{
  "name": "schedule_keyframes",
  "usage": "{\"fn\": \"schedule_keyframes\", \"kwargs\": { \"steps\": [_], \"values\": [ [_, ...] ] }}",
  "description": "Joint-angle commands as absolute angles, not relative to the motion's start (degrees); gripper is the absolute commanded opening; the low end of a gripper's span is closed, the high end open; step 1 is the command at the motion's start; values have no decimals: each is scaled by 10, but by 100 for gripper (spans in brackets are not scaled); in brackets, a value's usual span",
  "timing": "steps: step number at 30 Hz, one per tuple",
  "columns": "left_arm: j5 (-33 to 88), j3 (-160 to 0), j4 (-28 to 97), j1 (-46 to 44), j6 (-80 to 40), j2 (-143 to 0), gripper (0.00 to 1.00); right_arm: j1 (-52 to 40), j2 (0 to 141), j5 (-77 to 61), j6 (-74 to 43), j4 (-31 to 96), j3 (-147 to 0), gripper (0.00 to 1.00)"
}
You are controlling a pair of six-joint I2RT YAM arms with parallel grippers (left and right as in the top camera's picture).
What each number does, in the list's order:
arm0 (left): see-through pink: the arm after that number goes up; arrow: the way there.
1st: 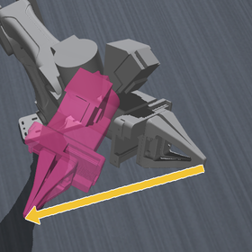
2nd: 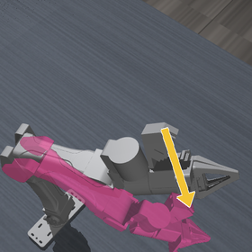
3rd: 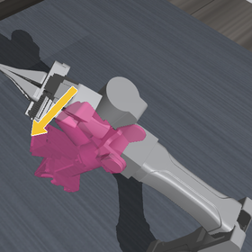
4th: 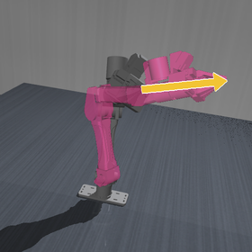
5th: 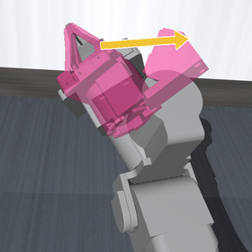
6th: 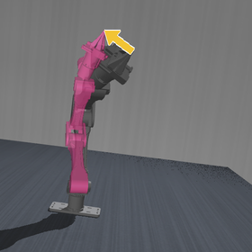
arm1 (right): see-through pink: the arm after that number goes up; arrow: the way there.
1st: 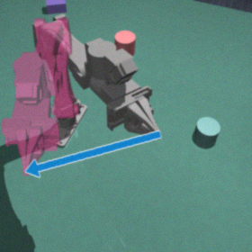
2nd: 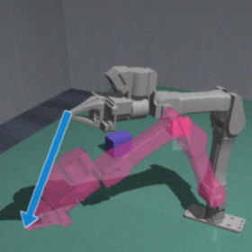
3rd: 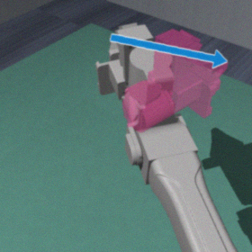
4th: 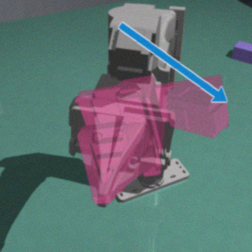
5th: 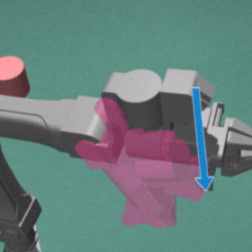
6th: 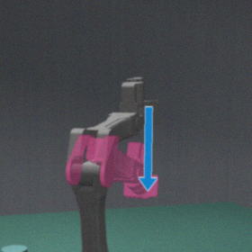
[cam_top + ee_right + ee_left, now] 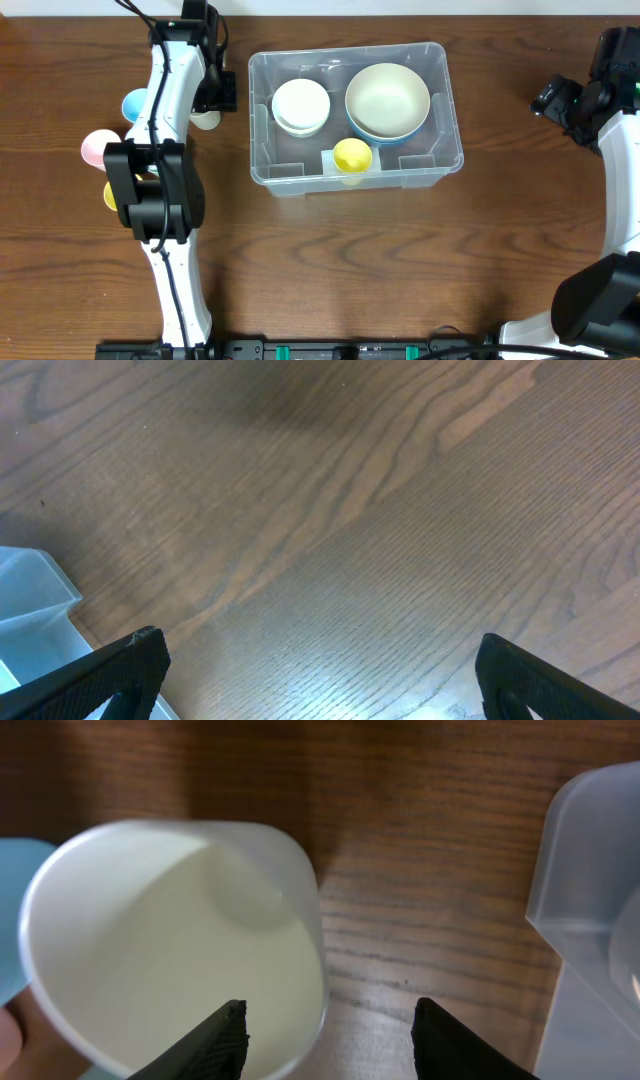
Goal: Pack container
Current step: 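Release the yellow cup and move the left gripper to the cream cup, then grasp the cream cup with the left gripper and lift it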
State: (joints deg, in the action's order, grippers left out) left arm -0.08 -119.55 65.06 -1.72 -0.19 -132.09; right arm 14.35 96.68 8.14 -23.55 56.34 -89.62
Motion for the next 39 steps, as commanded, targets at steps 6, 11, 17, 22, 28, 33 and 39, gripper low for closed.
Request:
{"fn": "schedule_keyframes", "kwargs": {
  "steps": [6, 11, 17, 22, 28, 33, 39],
  "values": [
    [-7, -1192, 626, -17, 19, -1333, 33, 146, 967, 84, -244, 564, -898, 99],
    [-8, -1193, 632, -17, 19, -1333, 8, 146, 967, 84, -244, 564, -898, 99],
    [-57, -1193, 665, -17, -11, -1332, 6, 146, 967, 84, -244, 564, -898, 99],
    [-86, -1194, 698, -17, -62, -1306, 6, 146, 967, 84, -244, 564, -898, 99],
    [-81, -1194, 717, -18, -100, -1217, 6, 146, 967, 84, -244, 564, -898, 99],
    [-67, -1194, 738, -33, -102, -1126, 6, 146, 967, 84, -244, 564, -898, 99],
    [33, -1194, 749, -91, -97, -1043, 6, 146, 967, 84, -244, 564, -898, 99]
  ]
}}
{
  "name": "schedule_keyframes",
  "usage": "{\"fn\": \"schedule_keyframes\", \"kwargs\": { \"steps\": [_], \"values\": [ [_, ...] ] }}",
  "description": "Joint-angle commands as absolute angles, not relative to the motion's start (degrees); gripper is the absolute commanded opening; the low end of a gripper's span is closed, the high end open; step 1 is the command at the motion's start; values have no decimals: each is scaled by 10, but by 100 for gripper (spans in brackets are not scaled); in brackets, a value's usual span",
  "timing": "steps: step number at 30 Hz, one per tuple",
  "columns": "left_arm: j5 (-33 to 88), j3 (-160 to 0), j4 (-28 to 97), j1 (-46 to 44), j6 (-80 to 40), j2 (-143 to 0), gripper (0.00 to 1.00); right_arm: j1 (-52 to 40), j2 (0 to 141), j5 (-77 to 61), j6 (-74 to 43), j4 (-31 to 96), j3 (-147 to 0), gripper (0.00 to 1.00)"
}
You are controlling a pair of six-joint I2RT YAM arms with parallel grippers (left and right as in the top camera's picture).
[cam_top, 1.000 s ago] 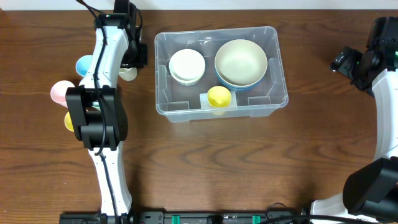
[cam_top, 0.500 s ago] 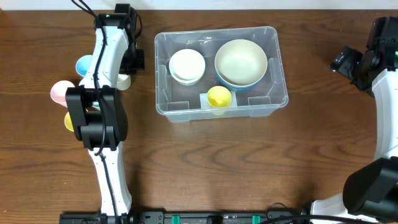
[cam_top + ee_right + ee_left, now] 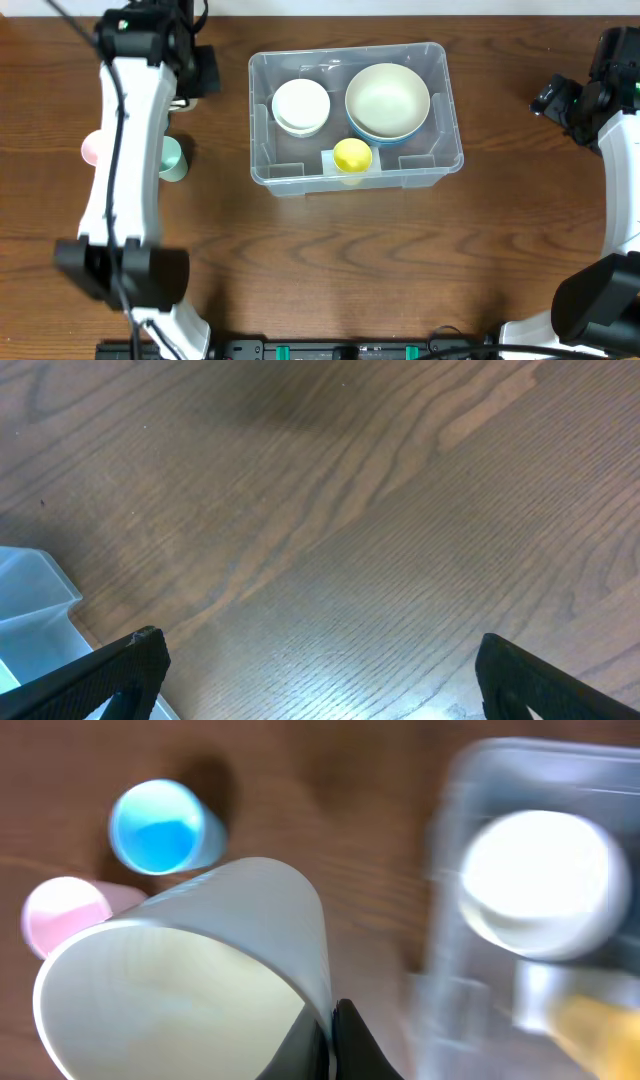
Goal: Pack container
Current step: 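Grasp the cream cup with the left gripper and lift it, then carry the cream cup into the bin and lower it onto the yellow cup, then release the cream cup and move the left gripper to the green cup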
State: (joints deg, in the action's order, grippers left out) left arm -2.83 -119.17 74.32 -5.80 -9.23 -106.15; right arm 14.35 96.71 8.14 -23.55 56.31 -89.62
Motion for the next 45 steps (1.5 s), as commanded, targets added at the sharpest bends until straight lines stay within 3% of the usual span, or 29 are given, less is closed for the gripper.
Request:
{"fn": "schedule_keyframes", "kwargs": {
  "steps": [1, 12, 18, 43, 44, 45],
  "values": [
    [44, -1194, 751, -107, -91, -1036, 6, 146, 967, 84, -244, 564, -898, 99],
    [53, -1192, 775, -353, 7, -1037, 6, 146, 967, 84, -244, 564, -898, 99],
    [4, -1189, 776, -433, 26, -1063, 6, 146, 967, 84, -244, 564, -898, 99],
    [-37, -1186, 741, -426, 29, -1222, 6, 146, 967, 84, -244, 564, -898, 99],
    [-37, -1186, 741, -423, 29, -1222, 7, 146, 967, 84, -244, 564, -898, 99],
    [-37, -1186, 741, -421, 29, -1222, 16, 146, 967, 84, -244, 564, -898, 99]
  ]
}}
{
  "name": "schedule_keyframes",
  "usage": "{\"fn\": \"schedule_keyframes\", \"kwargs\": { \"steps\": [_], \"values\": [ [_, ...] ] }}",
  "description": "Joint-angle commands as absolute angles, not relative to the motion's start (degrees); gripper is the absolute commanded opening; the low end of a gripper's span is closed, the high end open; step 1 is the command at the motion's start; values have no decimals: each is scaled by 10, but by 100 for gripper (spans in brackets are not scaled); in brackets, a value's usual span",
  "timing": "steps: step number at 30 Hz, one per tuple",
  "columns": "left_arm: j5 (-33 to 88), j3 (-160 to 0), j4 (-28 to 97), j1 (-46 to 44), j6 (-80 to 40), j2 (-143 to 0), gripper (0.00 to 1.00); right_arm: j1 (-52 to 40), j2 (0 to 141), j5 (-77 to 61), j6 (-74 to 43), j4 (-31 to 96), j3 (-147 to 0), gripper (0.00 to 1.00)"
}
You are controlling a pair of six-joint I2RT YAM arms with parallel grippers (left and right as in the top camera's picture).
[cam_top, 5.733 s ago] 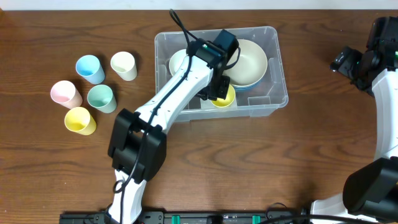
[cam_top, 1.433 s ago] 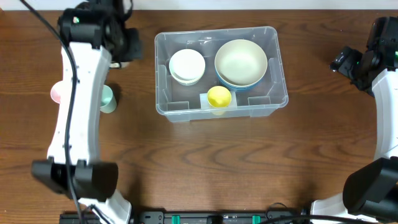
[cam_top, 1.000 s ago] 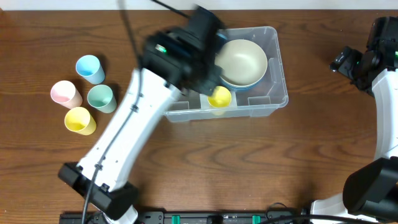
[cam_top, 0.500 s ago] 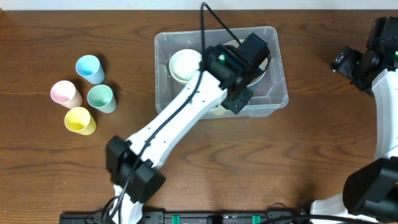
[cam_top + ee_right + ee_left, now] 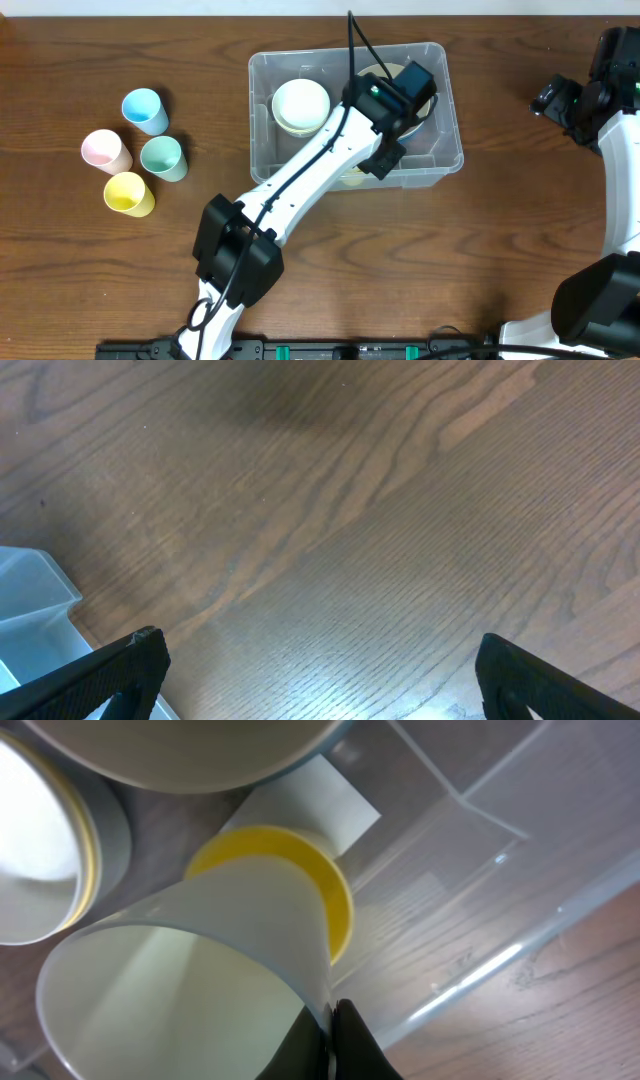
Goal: Pack container
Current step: 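Release the cream cup and move the left gripper to the green cup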
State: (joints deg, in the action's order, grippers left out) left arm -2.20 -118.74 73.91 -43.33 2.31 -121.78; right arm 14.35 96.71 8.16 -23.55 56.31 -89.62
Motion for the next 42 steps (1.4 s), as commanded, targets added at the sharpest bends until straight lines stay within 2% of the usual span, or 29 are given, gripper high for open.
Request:
{"fn": "schedule_keyframes", "kwargs": {
  "steps": [1, 3, 4, 5, 11, 17, 23, 30, 42],
  "values": [
    [-37, -1186, 743, -419, 28, -1222, 37, 146, 967, 84, -244, 564, -898, 99],
    [-37, -1186, 745, -416, 28, -1222, 64, 146, 967, 84, -244, 564, -898, 99],
    [-37, -1186, 746, -416, 28, -1221, 69, 146, 967, 84, -244, 564, -898, 99],
    [-37, -1187, 747, -415, 28, -1219, 70, 146, 967, 84, -244, 564, -898, 99],
    [-41, -1205, 772, -412, 22, -1183, 71, 146, 967, 84, -244, 564, -898, 99],
    [-98, -1207, 791, -377, -57, -1084, 71, 146, 967, 84, -244, 564, -898, 99],
    [-100, -1206, 804, -262, -132, -998, 71, 146, 967, 84, -244, 564, -898, 99],
    [-99, -1167, 835, -117, -173, -1001, 71, 146, 967, 84, -244, 564, -898, 99],
    [-76, -963, 728, 12, -173, -1028, 71, 146, 967, 84, -244, 564, -898, 99]
  ]
}}
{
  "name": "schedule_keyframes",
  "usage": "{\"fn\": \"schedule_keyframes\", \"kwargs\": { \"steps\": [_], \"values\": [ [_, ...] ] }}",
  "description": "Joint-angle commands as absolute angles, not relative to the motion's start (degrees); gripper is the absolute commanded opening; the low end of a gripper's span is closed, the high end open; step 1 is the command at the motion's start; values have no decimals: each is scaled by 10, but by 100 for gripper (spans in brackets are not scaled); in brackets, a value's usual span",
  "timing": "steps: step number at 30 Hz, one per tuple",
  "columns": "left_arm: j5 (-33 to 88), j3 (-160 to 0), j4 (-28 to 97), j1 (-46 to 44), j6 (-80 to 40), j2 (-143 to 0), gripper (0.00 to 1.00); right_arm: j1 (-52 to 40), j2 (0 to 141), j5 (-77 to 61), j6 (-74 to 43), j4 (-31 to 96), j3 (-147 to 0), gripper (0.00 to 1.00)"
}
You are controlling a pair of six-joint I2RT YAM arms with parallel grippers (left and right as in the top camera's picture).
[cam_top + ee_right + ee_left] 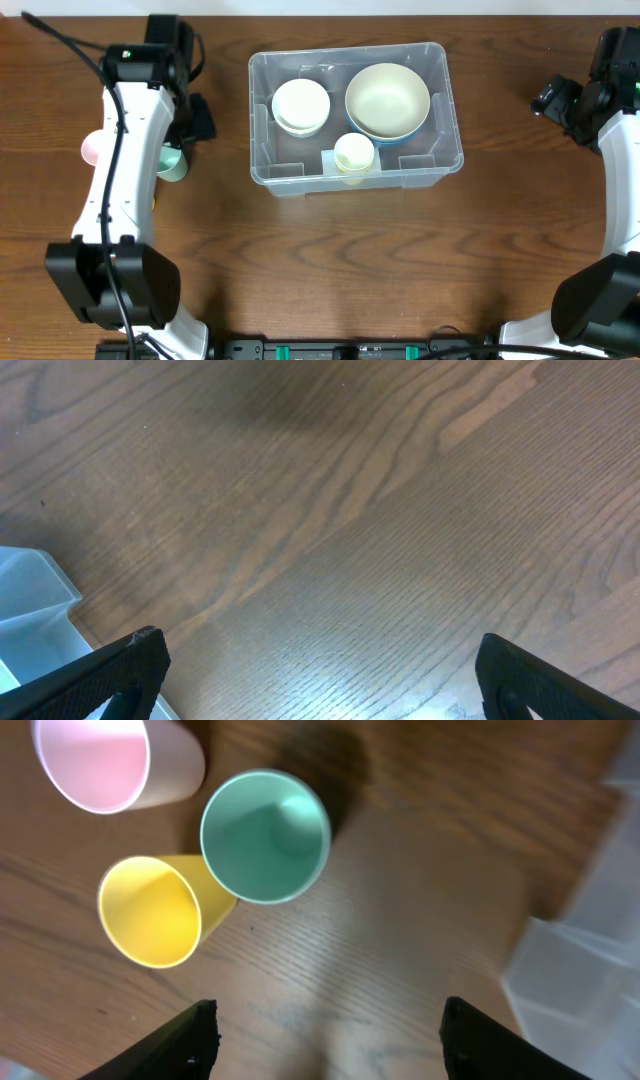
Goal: Pack container
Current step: 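Release the cream cup and move the left gripper to the green cup, then grasp the green cup with the left gripper and lift it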
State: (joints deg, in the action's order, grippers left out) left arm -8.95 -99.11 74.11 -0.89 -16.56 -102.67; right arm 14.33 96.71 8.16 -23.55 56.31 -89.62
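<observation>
The clear plastic container [440, 160] holds a stack of small white bowls [300, 105], a large cream bowl [387, 97] and a cream cup [354, 152] nested in a yellow cup, of which little shows. My left gripper [335, 1040] is open and empty, left of the container and above three loose cups: pink [100, 760], green [265, 837] and yellow [155, 910]. From overhead the left gripper [195, 118] hides most of those cups. My right gripper [320, 680] is open and empty over bare table, far right of the container.
The container's rounded corner [590, 950] shows at the right edge of the left wrist view, another corner [35, 610] at the lower left of the right wrist view. A blue cup is not visible under the left arm. The right arm [600, 100] stands at the table's right edge.
My left gripper was shut on the cream cup over the yellow cup in the container. The cream cup now sits in that yellow cup, and the gripper is open, back left above the loose cups.
My left gripper stood open around the cream cup's rim on the table left of the container. Then it was shut on the cup, held up off the table, then over the yellow cup inside the container. The cup now stays there. The right arm never moved.
</observation>
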Motion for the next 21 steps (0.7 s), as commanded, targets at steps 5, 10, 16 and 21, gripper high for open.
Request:
{"fn": "schedule_keyframes", "kwargs": {
  "steps": [5, 10, 16, 21],
  "values": [
    [-66, -901, 671, 32, -165, -1028, 71, 146, 967, 84, -244, 564, -898, 99],
    [-66, -841, 606, 32, -149, -1028, 71, 146, 967, 84, -244, 564, -898, 99],
    [-66, -772, 529, 32, -133, -1028, 70, 146, 967, 84, -244, 564, -898, 99],
    [-66, -738, 478, 32, -116, -1028, 65, 146, 967, 84, -244, 564, -898, 99]
  ]
}}
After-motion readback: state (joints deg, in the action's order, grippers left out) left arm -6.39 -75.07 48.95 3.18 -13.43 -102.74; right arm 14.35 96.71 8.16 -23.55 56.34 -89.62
